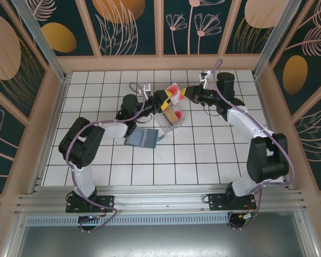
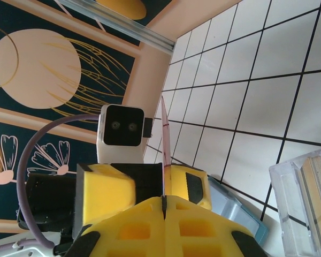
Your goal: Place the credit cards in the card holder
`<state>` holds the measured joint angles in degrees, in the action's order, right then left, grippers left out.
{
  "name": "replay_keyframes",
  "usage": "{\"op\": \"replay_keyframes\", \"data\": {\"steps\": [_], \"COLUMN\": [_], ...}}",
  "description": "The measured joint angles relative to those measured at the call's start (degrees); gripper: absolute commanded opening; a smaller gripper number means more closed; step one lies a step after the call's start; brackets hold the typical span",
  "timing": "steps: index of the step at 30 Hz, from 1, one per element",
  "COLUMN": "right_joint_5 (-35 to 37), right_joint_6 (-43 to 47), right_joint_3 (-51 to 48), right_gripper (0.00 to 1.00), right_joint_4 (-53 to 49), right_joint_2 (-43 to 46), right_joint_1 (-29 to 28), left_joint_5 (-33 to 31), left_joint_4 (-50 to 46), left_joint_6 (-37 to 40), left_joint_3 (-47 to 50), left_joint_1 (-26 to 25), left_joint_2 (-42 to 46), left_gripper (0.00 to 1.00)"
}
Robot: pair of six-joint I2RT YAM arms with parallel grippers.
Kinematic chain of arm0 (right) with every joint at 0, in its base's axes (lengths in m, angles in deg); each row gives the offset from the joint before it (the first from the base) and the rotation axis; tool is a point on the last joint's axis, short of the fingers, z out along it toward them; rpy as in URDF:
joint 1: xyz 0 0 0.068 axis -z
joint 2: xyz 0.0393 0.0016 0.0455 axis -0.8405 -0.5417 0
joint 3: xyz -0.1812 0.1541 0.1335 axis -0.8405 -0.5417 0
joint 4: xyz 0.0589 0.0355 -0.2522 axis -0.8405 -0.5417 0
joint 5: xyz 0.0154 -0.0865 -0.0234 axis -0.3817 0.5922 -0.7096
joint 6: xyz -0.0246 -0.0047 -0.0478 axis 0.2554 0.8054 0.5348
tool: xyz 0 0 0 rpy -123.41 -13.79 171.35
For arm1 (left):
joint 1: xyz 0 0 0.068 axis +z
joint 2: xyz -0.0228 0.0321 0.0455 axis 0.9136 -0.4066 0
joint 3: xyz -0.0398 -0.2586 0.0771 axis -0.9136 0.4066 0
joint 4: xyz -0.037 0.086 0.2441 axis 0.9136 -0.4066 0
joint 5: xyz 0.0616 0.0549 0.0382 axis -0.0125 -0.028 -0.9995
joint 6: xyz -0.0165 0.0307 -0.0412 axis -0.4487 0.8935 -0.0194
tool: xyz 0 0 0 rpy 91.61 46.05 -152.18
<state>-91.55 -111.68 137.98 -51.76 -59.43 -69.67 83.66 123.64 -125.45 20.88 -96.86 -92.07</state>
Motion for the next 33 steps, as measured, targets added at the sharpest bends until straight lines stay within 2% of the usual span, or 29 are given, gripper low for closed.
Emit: {"op": "replay_keyframes", "data": {"steps": [2,7,9,12,14,16,18,20,28,29,33], "right_joint_5": [-0.2,-0.2,-0.2,-0.2,0.0,0.3,-0.1,-0.3,-2.4,-2.8,-3.0], "right_joint_6": [-0.2,-0.3,-0.4,-0.3,-0.3,-0.1,0.6,1.4,1.8,1.9,2.4], "right_joint_3": [0.0,-0.3,-0.6,-1.2,-1.4,-1.4,-1.4,-1.3,-0.8,-0.7,-0.5], "right_gripper": [0.00,0.00,0.00,0.00,0.13,0.31,0.38,0.41,0.40,0.38,0.14], "right_joint_4": [0.0,0.4,0.4,0.3,-0.2,-1.4,-2.3,-3.3,-4.3,-4.5,-5.8], "right_joint_2": [0.0,0.0,0.0,0.0,0.0,0.0,0.0,-0.1,-1.5,-1.8,-2.3], "right_joint_1": [0.0,-0.6,-0.7,-0.7,-0.6,-0.5,-0.5,-0.3,0.1,0.1,0.1], "left_joint_5": [0.0,0.6,1.0,1.0,1.3,1.9,2.3,2.9,7.8,8.3,9.6], "left_joint_4": [0.0,0.0,0.1,0.3,0.8,1.1,0.7,-0.9,-9.2,-9.8,-12.1], "left_joint_6": [-0.3,-1.0,-1.0,-1.1,-1.2,-0.5,0.0,1.2,7.1,7.7,9.5], "left_joint_3": [0.0,-0.5,-0.8,-1.2,-1.2,-1.5,-1.6,-1.9,-5.0,-5.2,-5.7], "left_joint_1": [0.0,0.0,0.0,0.0,0.1,0.2,0.2,0.2,0.2,0.2,0.2], "left_joint_2": [-0.3,-0.6,-0.6,-0.6,-0.6,-0.6,-0.6,-0.6,-0.6,-0.6,-0.5], "left_gripper": [0.51,0.26,0.24,0.12,0.01,0.00,0.00,0.00,0.00,0.00,0.00]}}
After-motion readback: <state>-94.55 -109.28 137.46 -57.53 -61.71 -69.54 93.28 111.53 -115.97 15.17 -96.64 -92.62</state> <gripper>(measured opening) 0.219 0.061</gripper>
